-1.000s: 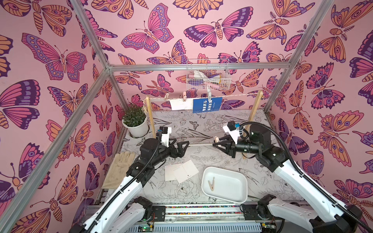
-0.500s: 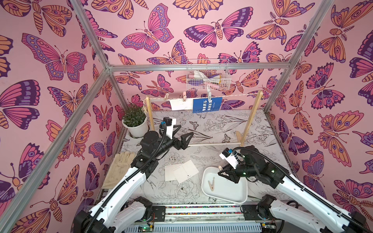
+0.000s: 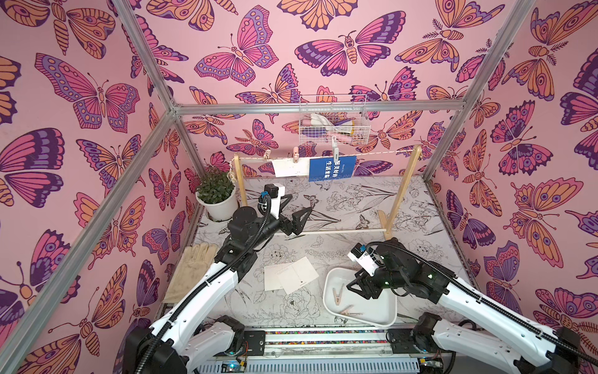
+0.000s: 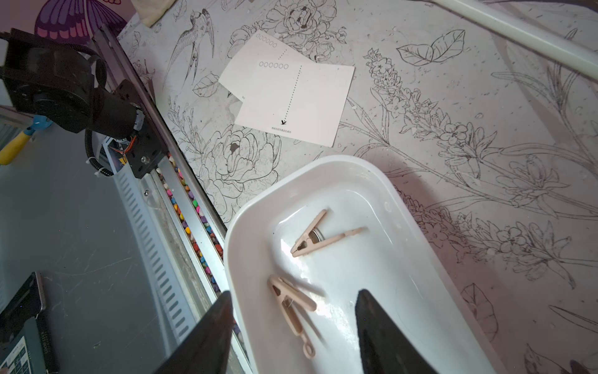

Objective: Remove the postcards from the strings
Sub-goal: Place the clamp in the storage box, then pinch the postcard on the clothesline.

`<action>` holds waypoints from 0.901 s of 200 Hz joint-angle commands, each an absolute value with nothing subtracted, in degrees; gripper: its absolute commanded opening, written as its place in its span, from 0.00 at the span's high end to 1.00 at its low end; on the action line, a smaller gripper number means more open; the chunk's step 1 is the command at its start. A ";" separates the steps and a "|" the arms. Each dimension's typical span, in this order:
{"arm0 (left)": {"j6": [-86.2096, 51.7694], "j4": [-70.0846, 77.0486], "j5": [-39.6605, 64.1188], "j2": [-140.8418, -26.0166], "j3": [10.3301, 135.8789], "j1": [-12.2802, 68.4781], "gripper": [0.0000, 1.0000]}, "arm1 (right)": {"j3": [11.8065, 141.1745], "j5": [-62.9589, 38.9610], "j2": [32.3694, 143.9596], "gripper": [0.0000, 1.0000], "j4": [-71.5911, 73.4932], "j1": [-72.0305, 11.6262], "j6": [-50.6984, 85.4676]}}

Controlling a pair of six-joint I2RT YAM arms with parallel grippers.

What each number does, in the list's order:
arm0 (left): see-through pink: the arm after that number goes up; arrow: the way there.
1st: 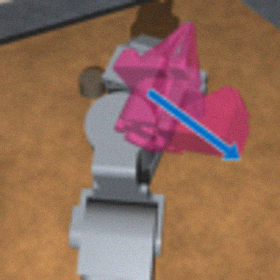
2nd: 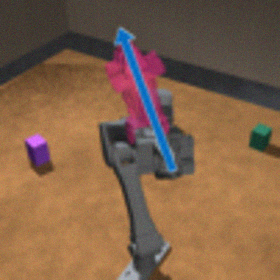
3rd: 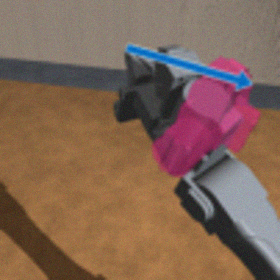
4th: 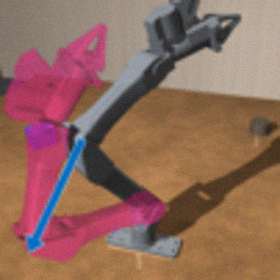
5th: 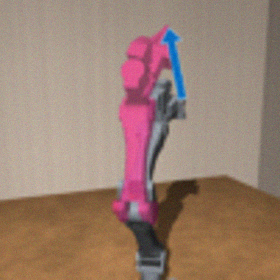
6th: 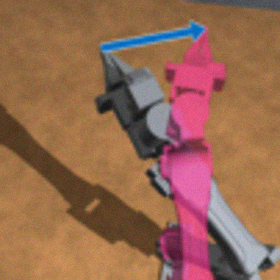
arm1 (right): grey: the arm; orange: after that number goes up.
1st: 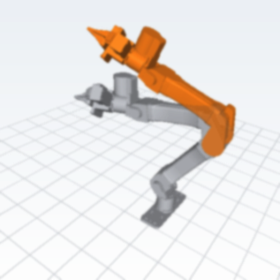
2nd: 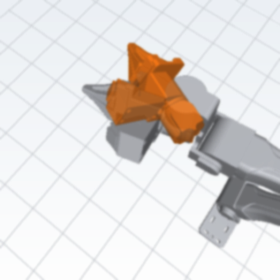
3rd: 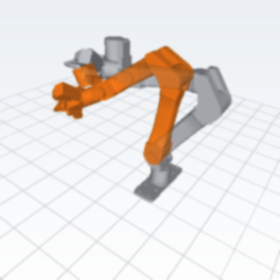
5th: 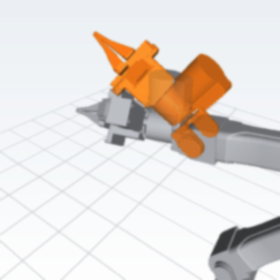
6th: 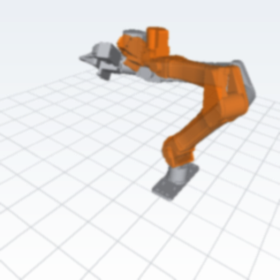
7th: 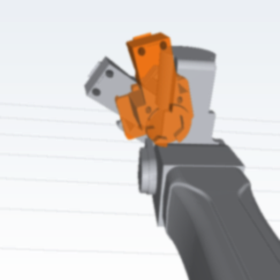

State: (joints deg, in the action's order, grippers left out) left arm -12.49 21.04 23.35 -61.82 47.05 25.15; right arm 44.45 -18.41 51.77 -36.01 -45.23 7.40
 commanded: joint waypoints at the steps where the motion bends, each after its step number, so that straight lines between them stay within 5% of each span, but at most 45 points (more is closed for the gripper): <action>1: -12.89 26.35 24.02 -63.24 47.93 24.87 0.07 | 53.81 -16.92 50.17 0.38 -32.78 -45.67 3.10; 56: -12.92 34.64 23.52 -66.71 46.98 24.87 0.15 | 76.65 -28.12 58.94 0.35 -14.59 -44.04 -3.43; 110: -14.39 43.29 23.89 -72.26 48.01 24.79 0.26 | 93.72 -34.49 74.11 0.36 -6.36 -29.98 4.71; 180: -14.22 46.36 23.27 -79.22 50.66 24.82 0.29 | 107.80 -46.54 89.62 0.33 -5.07 -19.30 8.91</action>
